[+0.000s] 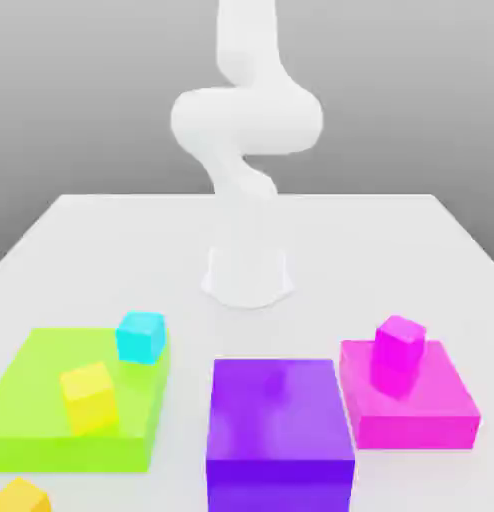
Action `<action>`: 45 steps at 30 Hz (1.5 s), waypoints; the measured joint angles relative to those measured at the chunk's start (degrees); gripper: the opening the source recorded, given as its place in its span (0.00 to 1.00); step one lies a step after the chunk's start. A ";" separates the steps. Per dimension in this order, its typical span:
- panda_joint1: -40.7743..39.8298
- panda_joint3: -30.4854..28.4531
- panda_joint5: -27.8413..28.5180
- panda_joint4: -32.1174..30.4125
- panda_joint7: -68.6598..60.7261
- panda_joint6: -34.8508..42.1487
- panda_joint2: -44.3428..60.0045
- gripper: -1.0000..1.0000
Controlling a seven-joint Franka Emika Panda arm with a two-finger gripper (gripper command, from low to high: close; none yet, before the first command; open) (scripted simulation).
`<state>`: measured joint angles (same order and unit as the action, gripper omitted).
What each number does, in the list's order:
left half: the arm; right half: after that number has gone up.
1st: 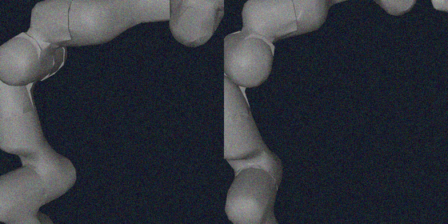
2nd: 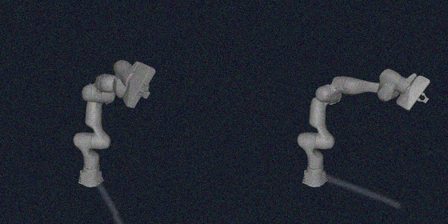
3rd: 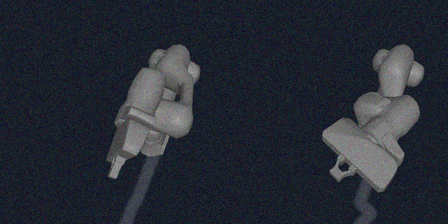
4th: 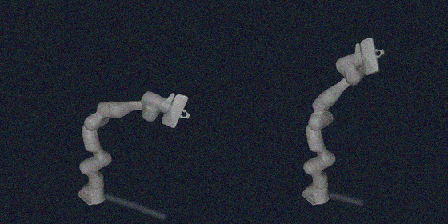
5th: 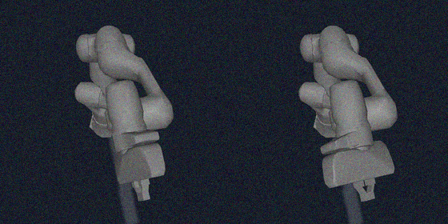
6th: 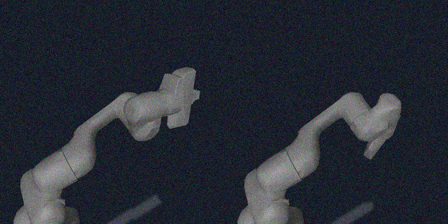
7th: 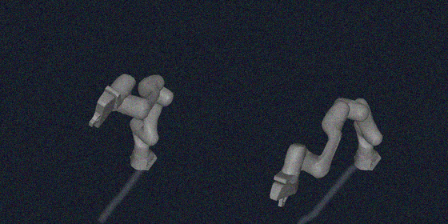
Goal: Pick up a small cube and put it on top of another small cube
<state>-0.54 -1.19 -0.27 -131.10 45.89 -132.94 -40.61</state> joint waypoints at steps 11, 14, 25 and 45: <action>-2.48 -5.71 -2.35 3.01 -0.60 -5.17 23.14 0.50; -3.34 -7.14 -3.45 3.83 -1.10 -6.55 29.38 0.50; -8.64 -10.18 -8.04 6.83 -3.27 -11.51 52.37 0.50; -13.79 -9.71 -11.45 9.88 -5.04 -18.36 71.63 0.00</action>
<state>-14.33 -10.90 -11.72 -121.22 40.86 -151.30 31.02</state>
